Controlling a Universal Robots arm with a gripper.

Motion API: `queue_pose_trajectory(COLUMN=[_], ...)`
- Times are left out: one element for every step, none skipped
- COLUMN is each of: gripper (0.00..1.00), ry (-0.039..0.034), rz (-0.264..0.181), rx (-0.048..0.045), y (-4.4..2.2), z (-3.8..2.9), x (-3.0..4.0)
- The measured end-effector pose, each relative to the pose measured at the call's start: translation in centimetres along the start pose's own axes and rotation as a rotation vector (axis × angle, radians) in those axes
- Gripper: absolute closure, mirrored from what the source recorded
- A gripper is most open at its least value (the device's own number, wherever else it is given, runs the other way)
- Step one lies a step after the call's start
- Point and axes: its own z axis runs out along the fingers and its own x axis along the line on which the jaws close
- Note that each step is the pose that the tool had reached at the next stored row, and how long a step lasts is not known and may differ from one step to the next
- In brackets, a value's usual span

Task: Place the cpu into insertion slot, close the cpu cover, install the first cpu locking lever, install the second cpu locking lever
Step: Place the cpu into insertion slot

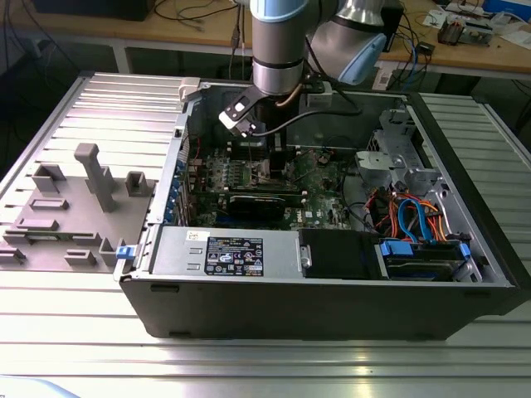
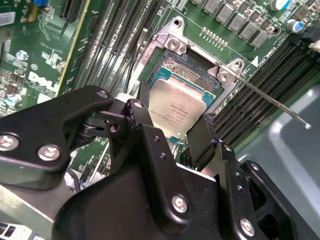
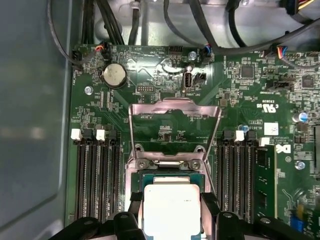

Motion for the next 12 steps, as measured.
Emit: queue_pose_trajectory(gripper=[0.46, 0.46, 0.46, 0.46, 0.46, 0.46, 0.46, 0.46, 0.46, 0.46, 0.46, 0.46], ry=[-0.0002, -0.0001, -0.0002, -0.0001, 0.0, -0.0002, -0.0003, -0.0001, -0.0001, -0.0001, -0.0001, -0.0001], rz=[0.0, 0.0, 0.0, 0.0, 0.0, 0.0, 0.0, 0.0, 0.0, 0.0, 0.0, 0.0], rx=[0.0001, 0.0, 0.0001, 0.0001, 0.0, 0.0002, 0.0002, 0.0001, 0.0001, 0.0001, 0.0001, 0.0001], y=[-0.08, -0.12, -0.16, -0.18, -0.18, -0.19, -0.19, -0.19, -0.19, -0.19, -0.19, -0.19], z=[0.18, 0.3, 0.39, 0.51, 0.57, 0.58, 0.59, 0.63, 0.67, 0.67, 0.68, 0.68], x=[0.0, 0.01, 0.01, 0.01, 0.02, 0.01, 0.01, 0.02, 0.02, 0.02, 0.02, 0.02])
